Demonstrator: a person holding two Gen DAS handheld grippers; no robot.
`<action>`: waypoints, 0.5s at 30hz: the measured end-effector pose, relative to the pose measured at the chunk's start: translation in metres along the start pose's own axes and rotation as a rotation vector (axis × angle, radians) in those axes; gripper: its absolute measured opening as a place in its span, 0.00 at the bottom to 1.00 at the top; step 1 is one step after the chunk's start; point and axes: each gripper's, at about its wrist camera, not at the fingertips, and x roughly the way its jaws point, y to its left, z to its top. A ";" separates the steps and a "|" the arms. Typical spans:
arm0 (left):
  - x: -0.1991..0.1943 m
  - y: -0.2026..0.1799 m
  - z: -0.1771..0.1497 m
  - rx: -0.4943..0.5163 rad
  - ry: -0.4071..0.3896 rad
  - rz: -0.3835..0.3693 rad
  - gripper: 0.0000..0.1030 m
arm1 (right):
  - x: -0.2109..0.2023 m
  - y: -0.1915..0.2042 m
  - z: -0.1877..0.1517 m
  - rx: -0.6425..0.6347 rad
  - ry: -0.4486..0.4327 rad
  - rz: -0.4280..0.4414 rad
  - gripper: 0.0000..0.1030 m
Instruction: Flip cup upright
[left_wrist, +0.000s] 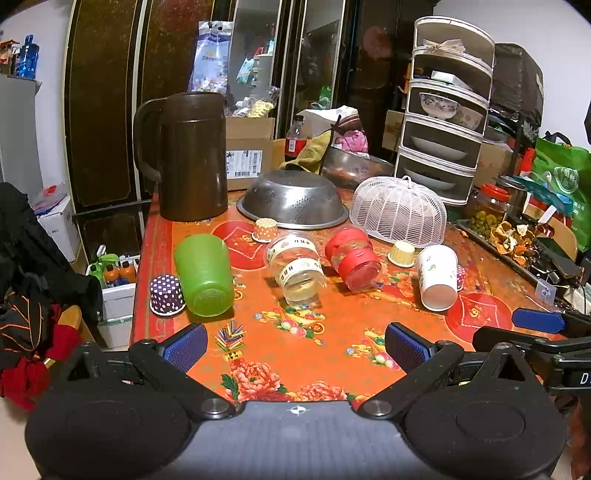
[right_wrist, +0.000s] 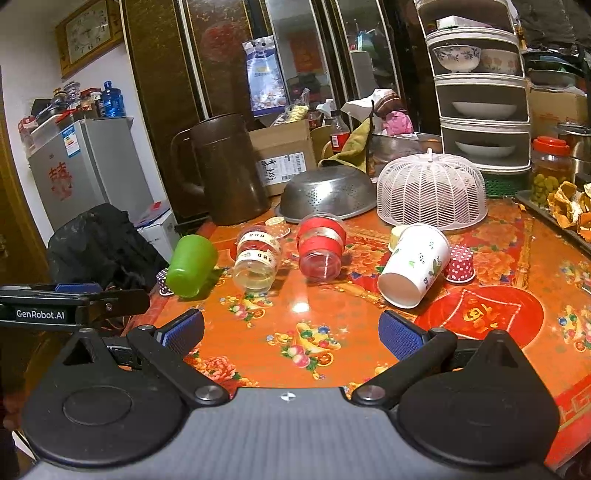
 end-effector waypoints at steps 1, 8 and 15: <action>0.000 0.000 0.000 -0.003 -0.001 -0.003 1.00 | -0.001 0.000 0.000 -0.002 -0.002 0.000 0.99; 0.000 0.000 0.000 -0.009 0.002 0.002 1.00 | -0.002 -0.002 0.001 0.004 0.000 -0.001 0.99; 0.001 -0.002 -0.001 -0.005 0.012 0.001 1.00 | -0.003 -0.003 0.001 0.005 0.002 0.002 0.99</action>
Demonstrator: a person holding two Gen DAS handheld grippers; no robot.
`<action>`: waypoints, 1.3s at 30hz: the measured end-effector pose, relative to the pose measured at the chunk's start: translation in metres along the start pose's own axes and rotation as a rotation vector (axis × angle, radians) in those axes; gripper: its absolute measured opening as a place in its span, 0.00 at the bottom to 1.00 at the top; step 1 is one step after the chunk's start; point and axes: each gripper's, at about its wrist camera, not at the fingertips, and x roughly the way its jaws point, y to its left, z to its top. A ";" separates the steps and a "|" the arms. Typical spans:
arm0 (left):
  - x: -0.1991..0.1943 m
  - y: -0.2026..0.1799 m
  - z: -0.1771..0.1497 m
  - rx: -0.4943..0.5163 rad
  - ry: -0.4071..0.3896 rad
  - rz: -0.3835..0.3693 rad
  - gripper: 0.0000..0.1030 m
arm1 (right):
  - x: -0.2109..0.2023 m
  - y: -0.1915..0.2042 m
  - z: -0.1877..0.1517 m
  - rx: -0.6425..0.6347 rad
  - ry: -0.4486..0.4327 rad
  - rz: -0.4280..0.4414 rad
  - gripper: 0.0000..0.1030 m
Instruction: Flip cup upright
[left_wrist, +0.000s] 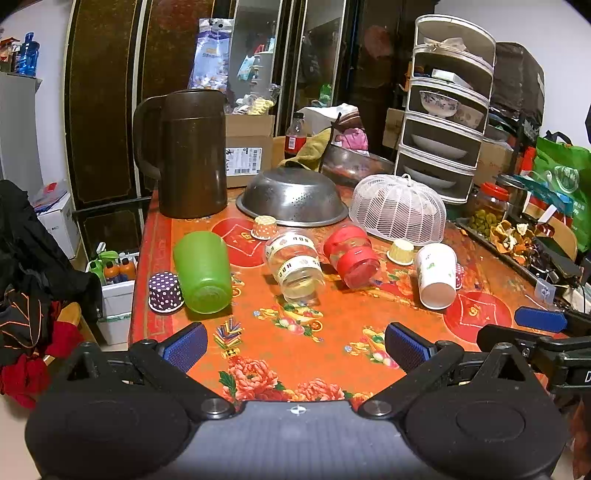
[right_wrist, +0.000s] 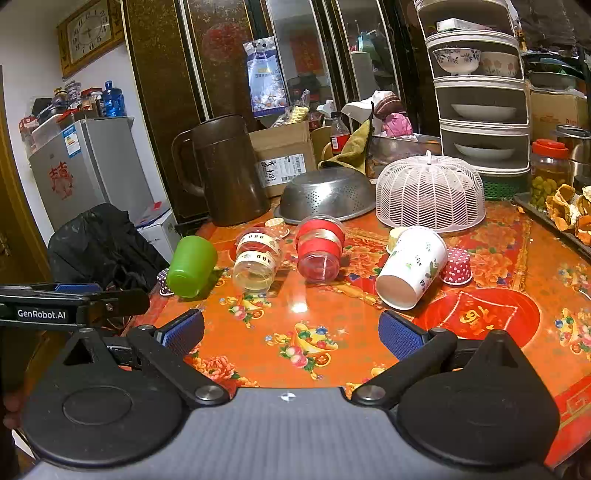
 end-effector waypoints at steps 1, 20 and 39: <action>0.000 0.000 0.000 0.000 0.001 -0.001 1.00 | 0.000 0.000 0.000 0.001 0.000 0.001 0.99; 0.007 0.000 0.000 -0.004 0.018 -0.001 1.00 | 0.003 -0.002 -0.001 -0.003 0.015 0.005 0.99; 0.016 -0.003 0.001 0.000 0.039 -0.002 1.00 | 0.009 -0.006 -0.002 0.006 0.030 0.012 0.99</action>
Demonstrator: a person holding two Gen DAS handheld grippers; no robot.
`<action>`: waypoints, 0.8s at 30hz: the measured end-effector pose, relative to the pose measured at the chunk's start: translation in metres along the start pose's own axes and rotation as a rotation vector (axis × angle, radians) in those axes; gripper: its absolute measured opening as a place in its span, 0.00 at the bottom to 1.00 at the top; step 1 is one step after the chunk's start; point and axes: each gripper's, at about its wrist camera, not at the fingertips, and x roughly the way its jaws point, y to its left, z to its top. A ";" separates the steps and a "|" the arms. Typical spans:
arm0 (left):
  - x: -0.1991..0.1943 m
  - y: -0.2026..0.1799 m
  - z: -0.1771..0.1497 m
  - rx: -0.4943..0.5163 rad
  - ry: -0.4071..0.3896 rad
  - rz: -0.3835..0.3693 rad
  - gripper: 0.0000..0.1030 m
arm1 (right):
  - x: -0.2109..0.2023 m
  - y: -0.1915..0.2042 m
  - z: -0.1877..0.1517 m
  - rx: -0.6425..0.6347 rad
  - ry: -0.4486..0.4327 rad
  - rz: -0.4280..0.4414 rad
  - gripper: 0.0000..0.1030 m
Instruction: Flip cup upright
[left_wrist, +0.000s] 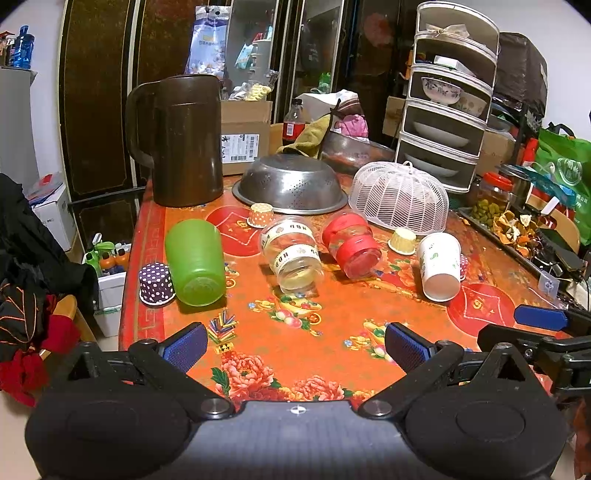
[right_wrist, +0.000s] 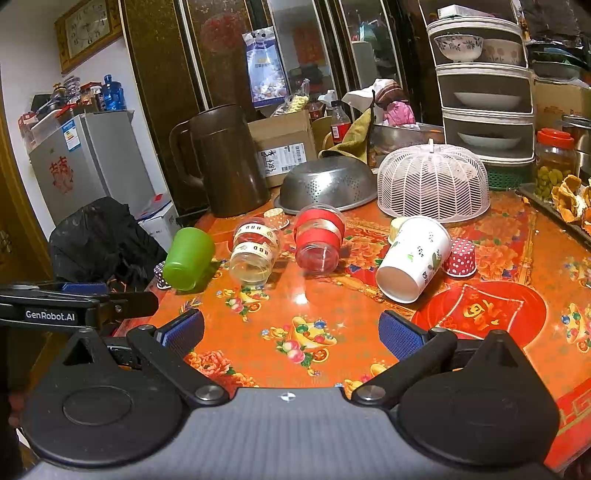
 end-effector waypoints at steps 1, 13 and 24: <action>0.000 0.000 0.000 0.000 -0.001 0.000 1.00 | 0.000 0.000 0.000 0.002 0.001 0.000 0.99; 0.000 0.000 0.000 -0.001 0.003 -0.003 1.00 | 0.003 -0.002 -0.001 0.004 0.010 0.003 0.99; 0.003 0.015 -0.002 -0.035 -0.003 -0.031 1.00 | 0.059 0.003 0.078 -0.073 0.079 -0.021 0.99</action>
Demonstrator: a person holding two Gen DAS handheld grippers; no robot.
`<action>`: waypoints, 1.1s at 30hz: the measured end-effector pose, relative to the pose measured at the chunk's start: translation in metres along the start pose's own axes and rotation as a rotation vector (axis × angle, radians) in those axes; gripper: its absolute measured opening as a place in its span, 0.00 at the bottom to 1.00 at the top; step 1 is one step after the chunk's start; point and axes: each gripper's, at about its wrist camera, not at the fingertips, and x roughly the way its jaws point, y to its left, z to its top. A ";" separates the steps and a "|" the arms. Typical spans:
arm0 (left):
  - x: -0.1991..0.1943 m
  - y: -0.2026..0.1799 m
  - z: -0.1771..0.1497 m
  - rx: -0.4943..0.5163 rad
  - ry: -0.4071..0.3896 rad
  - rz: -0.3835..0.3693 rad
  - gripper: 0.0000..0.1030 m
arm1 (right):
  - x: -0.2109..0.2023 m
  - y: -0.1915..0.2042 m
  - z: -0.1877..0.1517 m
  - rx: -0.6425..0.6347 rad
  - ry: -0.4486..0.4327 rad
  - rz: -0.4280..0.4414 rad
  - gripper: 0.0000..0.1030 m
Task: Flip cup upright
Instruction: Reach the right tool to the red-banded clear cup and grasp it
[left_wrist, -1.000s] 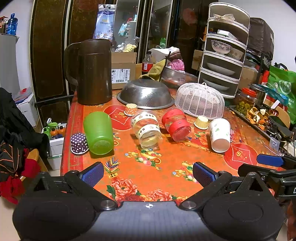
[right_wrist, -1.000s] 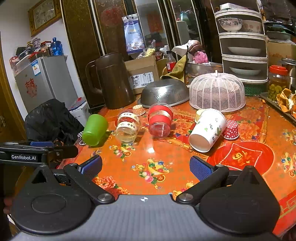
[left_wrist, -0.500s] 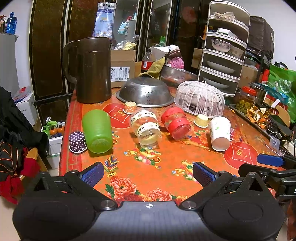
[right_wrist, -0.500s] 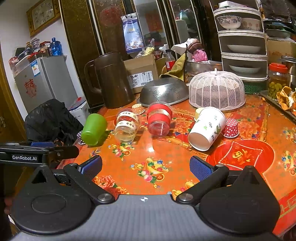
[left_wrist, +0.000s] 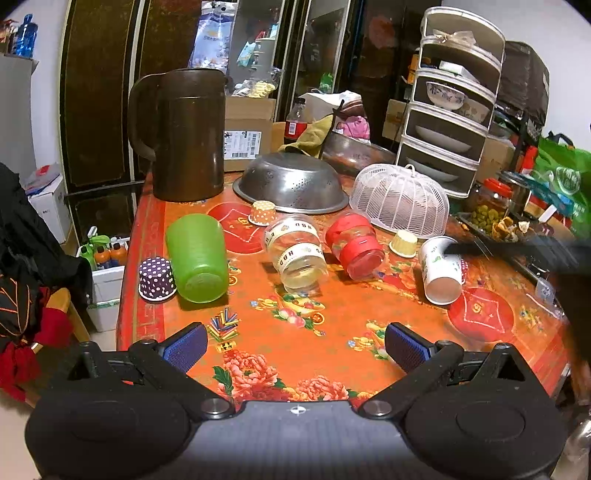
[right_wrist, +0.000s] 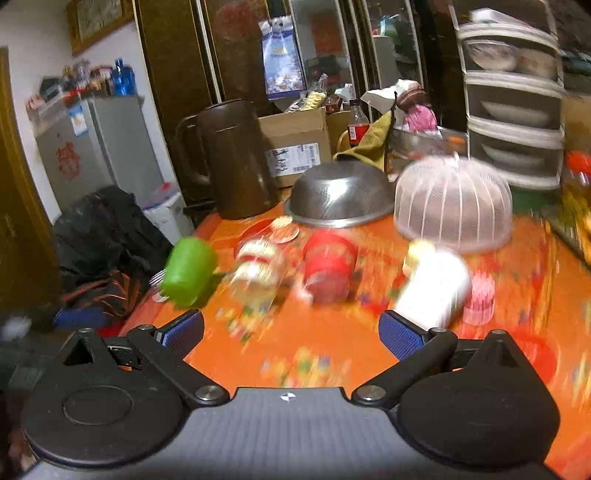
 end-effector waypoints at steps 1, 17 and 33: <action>-0.001 0.002 -0.001 -0.003 -0.001 -0.003 1.00 | 0.017 -0.001 0.018 0.009 0.033 -0.020 0.99; -0.011 0.057 -0.015 -0.130 -0.023 -0.015 1.00 | 0.176 -0.018 0.056 0.046 0.443 -0.072 0.72; -0.035 0.062 -0.036 -0.167 -0.035 -0.059 1.00 | -0.050 0.036 0.003 0.046 0.128 0.056 0.55</action>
